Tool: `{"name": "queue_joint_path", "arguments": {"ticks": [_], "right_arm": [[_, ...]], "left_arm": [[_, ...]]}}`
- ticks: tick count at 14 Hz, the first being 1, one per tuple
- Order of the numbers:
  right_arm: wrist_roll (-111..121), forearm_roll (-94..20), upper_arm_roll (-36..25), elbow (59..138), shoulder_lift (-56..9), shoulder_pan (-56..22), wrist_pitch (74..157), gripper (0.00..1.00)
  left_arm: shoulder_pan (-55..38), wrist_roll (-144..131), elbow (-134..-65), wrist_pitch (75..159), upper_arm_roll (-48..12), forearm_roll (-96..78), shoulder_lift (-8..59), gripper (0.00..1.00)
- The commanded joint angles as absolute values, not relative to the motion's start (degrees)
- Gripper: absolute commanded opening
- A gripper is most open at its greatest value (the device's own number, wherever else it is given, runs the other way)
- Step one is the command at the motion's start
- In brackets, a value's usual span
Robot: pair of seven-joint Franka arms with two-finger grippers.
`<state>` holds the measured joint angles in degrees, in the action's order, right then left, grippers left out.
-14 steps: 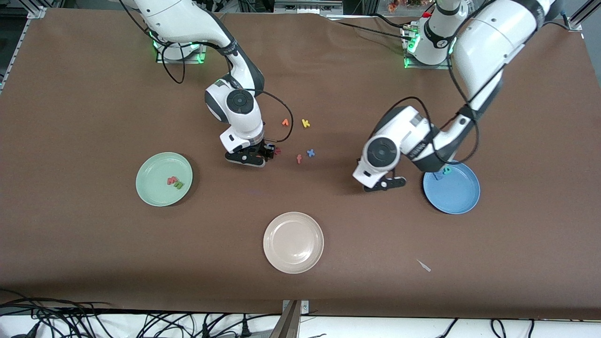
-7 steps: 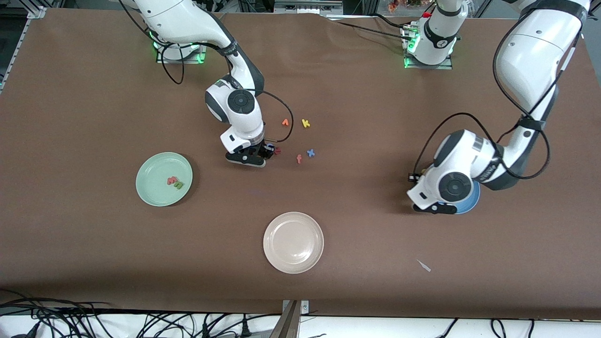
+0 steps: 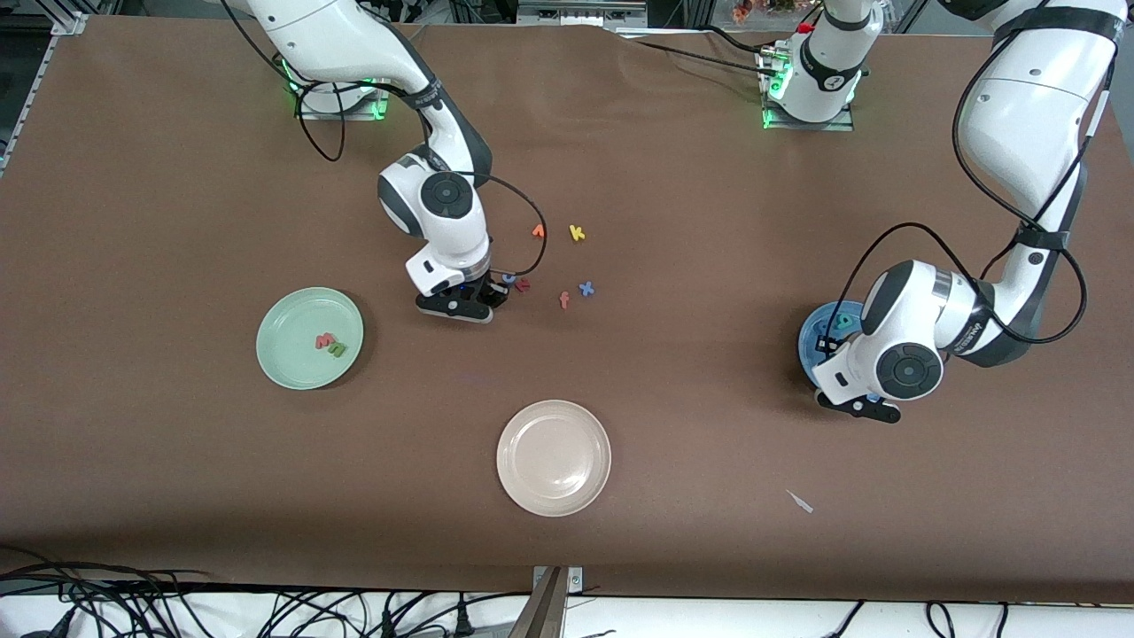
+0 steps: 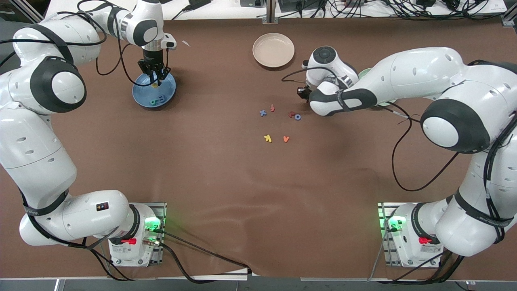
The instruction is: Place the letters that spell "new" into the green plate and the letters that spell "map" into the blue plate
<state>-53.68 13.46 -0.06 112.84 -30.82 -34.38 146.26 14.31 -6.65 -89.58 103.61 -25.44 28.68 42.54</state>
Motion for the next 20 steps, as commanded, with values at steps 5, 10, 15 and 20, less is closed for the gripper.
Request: {"name": "queue_joint_path", "arguments": {"ticks": [5,10,15,20], "right_arm": [[-28.8,9.9,-6.7,103.3,-25.1,-32.7,123.6,0.21],[1.1,1.7,-19.9,104.3,-23.0,-32.5,122.3,0.21],[12.7,-1.9,-25.0,112.6,-22.8,-31.7,133.0,0.21],[12.7,-4.8,-25.0,115.9,-22.1,-31.3,136.9,0.64]], "left_arm": [[13.9,-4.0,-85.2,96.8,-25.0,28.8,40.0,1.00],[15.6,-4.1,-85.2,92.4,-25.0,22.2,35.6,1.00],[19.5,-4.5,-85.3,90.0,-24.4,12.7,30.3,1.00],[13.4,-4.5,-93.0,93.9,-12.7,4.7,16.1,1.00]]}}
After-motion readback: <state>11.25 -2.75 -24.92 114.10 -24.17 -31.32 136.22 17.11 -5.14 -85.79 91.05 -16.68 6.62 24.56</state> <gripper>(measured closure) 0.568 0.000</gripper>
